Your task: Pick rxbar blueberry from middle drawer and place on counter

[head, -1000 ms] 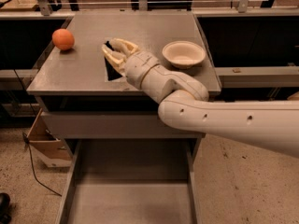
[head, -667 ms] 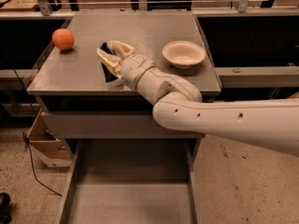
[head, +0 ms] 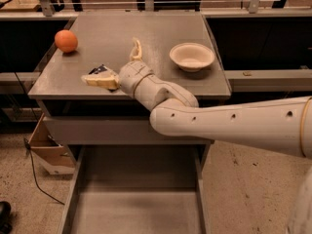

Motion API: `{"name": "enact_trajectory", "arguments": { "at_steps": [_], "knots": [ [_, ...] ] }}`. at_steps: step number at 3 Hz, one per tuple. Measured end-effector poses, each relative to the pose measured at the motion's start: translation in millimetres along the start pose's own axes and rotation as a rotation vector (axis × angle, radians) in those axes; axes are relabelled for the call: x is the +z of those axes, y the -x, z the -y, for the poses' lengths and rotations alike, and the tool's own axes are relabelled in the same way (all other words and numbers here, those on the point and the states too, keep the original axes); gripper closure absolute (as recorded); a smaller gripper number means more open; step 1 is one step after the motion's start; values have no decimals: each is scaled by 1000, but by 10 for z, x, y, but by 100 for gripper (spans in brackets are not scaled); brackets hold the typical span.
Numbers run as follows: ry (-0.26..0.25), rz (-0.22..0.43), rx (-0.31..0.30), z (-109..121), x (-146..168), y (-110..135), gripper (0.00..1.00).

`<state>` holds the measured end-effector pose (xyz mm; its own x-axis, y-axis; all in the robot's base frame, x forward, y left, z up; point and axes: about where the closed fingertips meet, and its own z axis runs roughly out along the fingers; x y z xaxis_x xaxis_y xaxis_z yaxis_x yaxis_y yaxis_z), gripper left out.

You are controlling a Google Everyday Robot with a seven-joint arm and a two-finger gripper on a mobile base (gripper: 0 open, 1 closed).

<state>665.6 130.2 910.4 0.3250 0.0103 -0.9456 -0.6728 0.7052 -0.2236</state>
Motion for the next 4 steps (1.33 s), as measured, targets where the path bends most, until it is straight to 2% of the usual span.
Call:
{"name": "enact_trajectory", "arguments": {
  "at_steps": [1, 2, 3, 4],
  "knots": [
    [-9, 6, 1, 68, -46, -3, 0],
    [-64, -4, -56, 734, -542, 228, 0],
    [-95, -9, -104, 1346, -1051, 453, 0],
    [-119, 6, -151, 1945, -1720, 693, 0]
  ]
}}
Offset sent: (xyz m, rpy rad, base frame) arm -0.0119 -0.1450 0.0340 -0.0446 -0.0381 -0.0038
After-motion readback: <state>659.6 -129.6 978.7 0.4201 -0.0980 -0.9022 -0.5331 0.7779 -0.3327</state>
